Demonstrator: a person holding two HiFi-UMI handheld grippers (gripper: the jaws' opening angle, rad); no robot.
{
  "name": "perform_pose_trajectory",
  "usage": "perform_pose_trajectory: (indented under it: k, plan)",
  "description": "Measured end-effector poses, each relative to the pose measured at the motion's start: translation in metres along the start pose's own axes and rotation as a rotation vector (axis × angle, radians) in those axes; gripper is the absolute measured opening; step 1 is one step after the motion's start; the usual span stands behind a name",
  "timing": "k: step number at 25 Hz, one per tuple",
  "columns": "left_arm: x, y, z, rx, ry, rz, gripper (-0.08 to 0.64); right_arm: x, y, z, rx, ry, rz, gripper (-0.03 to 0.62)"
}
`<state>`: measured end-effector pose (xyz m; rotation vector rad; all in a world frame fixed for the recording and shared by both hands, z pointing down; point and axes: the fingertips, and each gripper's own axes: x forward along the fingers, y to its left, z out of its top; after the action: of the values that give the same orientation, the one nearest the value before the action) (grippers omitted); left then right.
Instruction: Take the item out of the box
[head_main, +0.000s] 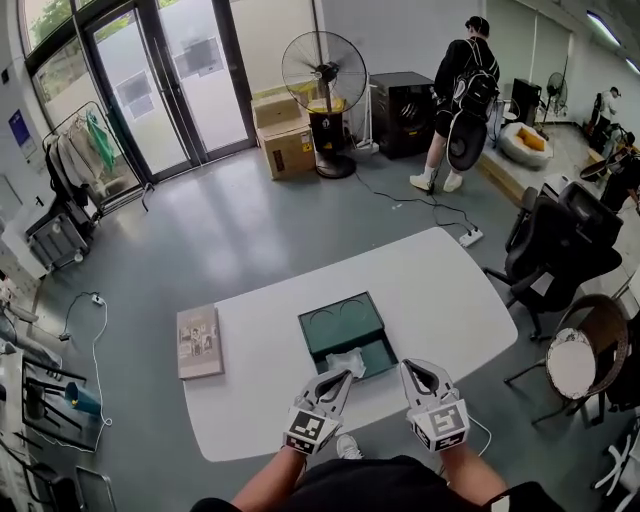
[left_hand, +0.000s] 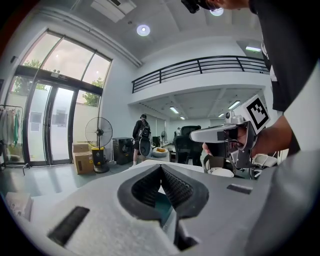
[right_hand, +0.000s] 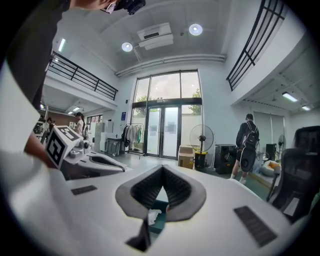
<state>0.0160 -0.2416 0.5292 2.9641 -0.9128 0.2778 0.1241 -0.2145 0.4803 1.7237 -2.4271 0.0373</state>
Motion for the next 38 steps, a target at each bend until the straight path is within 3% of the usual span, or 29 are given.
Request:
perform_pose_trajectory:
  k: [4,8,17,18,19,21,25,31,38]
  plan:
    - [0.007,0.016,-0.012,0.008,0.023,-0.013,0.008,0.016,0.004,0.000,0.014,0.004,0.011,0.006]
    - [0.011,0.028,-0.015,0.014,0.040,0.024,0.008,0.034,0.002,-0.006,0.032,0.016,0.034,0.006]
    - [0.040,0.038,-0.030,0.055,0.130,0.087,0.009,0.068,-0.011,-0.014,0.003,0.025,0.163,0.006]
    - [0.042,0.037,-0.034,0.058,0.155,0.084,0.019,0.072,-0.013,-0.016,0.009,0.029,0.172,0.006]
    - [0.044,0.037,-0.040,0.061,0.183,0.081,0.080,0.075,-0.015,-0.018,0.013,0.032,0.181,0.006]
    - [0.051,0.040,-0.056,0.065,0.241,0.085,0.102,0.084,-0.019,-0.019,0.007,0.031,0.203,0.006]
    - [0.067,0.037,-0.093,0.046,0.422,0.037,0.188,0.098,-0.028,-0.019,0.003,0.047,0.247,0.006]
    - [0.080,0.035,-0.140,0.072,0.660,-0.047,0.218,0.113,-0.036,-0.030,0.003,0.075,0.301,0.006]
    - [0.098,0.042,-0.187,0.129,0.841,-0.127,0.230,0.130,-0.047,-0.044,-0.013,0.094,0.337,0.006]
